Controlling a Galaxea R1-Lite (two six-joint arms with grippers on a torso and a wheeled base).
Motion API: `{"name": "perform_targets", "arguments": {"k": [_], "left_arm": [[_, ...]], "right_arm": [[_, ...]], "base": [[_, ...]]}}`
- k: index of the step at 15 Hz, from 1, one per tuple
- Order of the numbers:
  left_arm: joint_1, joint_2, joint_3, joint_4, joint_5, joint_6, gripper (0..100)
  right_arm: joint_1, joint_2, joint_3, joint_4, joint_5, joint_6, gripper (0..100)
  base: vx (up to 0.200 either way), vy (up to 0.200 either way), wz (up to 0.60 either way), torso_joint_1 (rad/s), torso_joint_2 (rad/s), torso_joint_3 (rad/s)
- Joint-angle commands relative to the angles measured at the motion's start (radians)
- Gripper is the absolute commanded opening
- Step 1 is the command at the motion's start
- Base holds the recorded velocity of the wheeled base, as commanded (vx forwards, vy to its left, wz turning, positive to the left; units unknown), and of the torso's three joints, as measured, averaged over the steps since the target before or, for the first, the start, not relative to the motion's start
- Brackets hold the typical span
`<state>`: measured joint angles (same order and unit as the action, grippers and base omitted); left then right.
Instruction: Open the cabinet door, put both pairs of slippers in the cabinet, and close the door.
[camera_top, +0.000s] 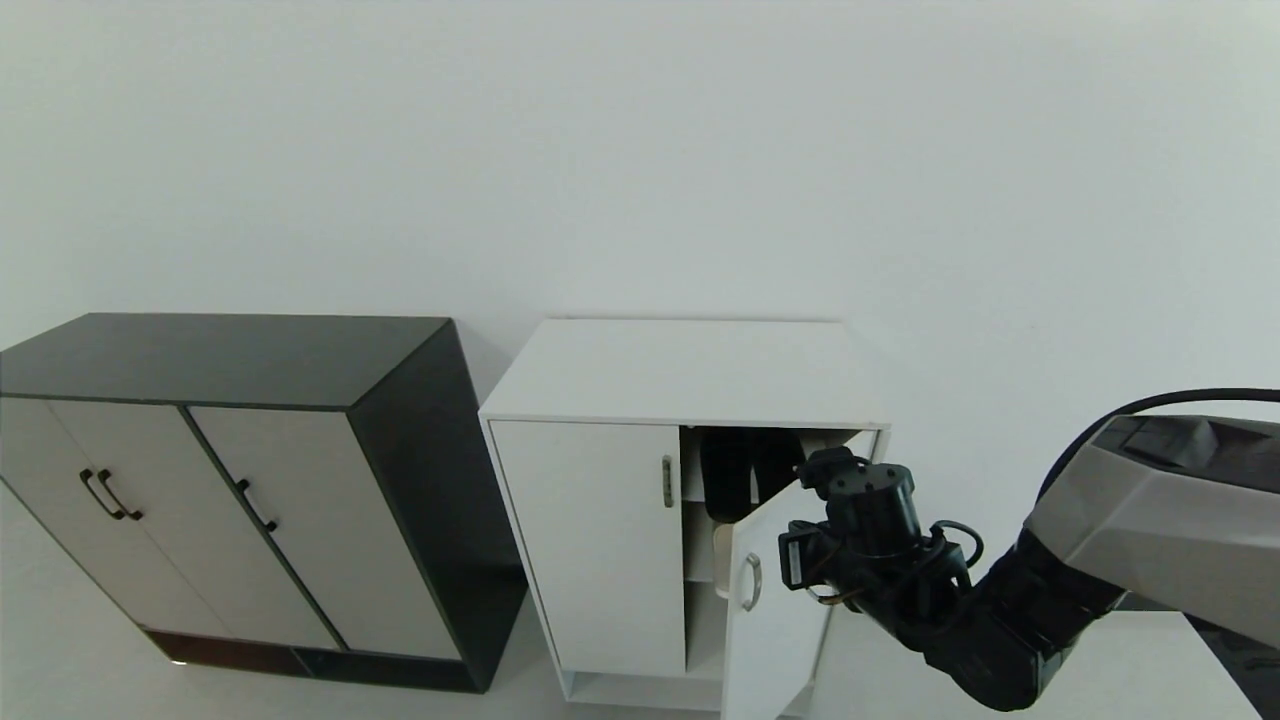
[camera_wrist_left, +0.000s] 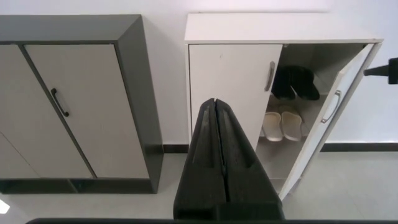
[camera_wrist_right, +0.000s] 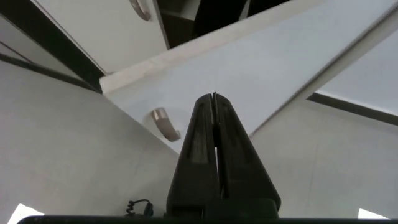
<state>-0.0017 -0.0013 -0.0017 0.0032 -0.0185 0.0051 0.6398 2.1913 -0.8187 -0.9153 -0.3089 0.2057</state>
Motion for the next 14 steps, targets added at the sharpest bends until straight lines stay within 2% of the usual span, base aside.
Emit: {"name": "perform_targets", "arguments": {"k": [1,8,14], "left_arm": [[0.0,0.001,0.0,0.0,0.0,-0.001,0],[0.0,0.001,0.0,0.0,0.0,-0.002,0],[0.0,0.001,0.0,0.0,0.0,-0.002,0]], "right_arm": [[-0.003,0.053,-0.043,0.0,-0.001,0.0,0],[-0.025,0.165,-0.215,0.006,0.025,-0.032,0],[-0.055,0.222,-0.398,0.11,0.027,-0.034,0]], "base": [[0.0,0.0,0.0,0.0,0.0,0.0],[0.0,0.0,0.0,0.0,0.0,0.0],[0.0,0.0,0.0,0.0,0.0,0.0]]}}
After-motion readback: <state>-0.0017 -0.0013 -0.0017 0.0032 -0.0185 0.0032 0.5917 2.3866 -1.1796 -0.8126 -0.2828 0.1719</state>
